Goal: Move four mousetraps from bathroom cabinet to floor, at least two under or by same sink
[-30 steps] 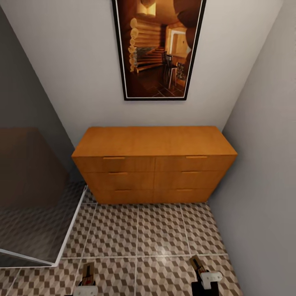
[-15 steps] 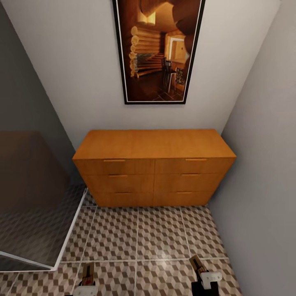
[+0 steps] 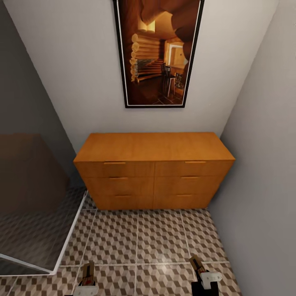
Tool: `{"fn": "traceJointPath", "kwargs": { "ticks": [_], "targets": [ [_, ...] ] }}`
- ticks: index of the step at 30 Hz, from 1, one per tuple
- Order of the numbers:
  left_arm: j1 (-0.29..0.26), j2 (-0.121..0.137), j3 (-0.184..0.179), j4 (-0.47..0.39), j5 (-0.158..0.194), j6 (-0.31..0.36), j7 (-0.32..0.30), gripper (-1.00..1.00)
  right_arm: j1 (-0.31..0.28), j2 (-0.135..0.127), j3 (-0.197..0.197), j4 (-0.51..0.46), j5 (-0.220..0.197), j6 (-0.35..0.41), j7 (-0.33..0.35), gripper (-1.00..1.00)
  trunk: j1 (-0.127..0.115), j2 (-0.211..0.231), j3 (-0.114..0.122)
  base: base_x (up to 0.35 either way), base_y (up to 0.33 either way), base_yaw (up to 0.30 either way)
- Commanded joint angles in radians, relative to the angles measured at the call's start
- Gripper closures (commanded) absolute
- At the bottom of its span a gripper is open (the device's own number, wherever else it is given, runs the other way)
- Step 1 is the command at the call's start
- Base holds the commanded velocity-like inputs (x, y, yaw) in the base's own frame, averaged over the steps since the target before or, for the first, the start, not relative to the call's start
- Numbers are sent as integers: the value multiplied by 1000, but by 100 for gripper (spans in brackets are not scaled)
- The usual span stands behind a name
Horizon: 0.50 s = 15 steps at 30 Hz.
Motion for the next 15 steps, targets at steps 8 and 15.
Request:
{"fn": "traceJointPath", "kwargs": {
  "ticks": [8,15],
  "targets": [
    [-1,-2,-6,3,-7,-1,12,100,-1,0,6,1,4,-2,-8,100,1,-2,12,0,0,0],
    [-1,-2,-6,3,-7,-1,12,100,-1,0,6,1,3,-2,-7,100,1,-2,23,0,0,0]
  ]
}}
